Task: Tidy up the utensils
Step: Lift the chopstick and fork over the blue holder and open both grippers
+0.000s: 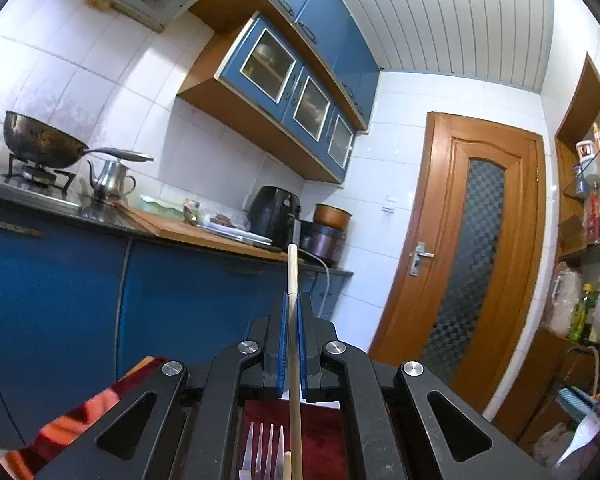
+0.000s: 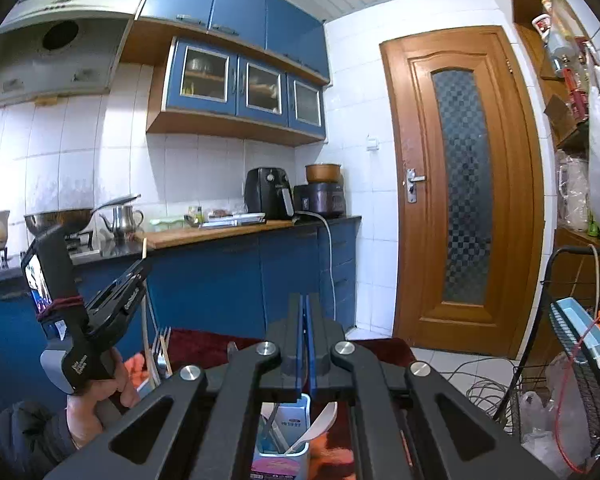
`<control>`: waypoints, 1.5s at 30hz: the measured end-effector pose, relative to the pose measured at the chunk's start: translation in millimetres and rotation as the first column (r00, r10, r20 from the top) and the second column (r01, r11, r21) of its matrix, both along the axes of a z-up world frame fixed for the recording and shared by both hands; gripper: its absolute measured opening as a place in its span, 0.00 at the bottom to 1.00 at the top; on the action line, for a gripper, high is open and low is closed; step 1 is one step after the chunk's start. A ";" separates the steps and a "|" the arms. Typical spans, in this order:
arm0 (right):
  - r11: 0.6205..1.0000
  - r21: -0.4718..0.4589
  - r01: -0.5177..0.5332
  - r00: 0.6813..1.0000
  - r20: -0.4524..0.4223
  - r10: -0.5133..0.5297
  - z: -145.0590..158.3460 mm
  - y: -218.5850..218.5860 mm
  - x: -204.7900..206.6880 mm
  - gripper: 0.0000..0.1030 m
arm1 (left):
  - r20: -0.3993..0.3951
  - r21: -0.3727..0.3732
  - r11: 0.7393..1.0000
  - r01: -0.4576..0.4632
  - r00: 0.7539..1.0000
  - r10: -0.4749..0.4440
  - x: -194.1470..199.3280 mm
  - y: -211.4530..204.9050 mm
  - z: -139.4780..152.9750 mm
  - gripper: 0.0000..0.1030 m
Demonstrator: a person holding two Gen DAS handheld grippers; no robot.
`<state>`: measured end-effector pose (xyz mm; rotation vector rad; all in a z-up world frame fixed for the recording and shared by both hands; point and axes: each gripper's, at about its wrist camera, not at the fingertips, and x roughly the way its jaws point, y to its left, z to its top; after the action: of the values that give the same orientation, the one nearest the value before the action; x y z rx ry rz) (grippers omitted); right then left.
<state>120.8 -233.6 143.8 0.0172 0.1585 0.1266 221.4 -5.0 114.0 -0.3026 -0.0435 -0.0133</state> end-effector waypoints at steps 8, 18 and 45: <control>0.999 -0.009 -0.039 0.994 -0.106 0.037 -30.0 7.3 24.9 0.04 | -0.023 0.022 1.000 -0.016 1.000 0.016 2.8 -5.7 -13.5 0.04; 0.995 0.031 -0.094 0.974 -0.202 0.098 -56.9 9.9 34.9 0.05 | -0.159 0.061 0.997 0.046 0.987 -0.036 -8.6 1.5 -39.6 0.04; 0.973 0.125 -0.197 0.951 -0.216 0.220 -54.4 15.7 -32.5 0.50 | -0.462 0.127 0.966 0.226 0.875 -0.144 -79.1 -2.3 -41.8 0.31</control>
<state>88.3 -217.9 89.4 0.1172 0.3844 0.3449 142.3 -7.3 72.2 -0.1232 0.4493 -0.1382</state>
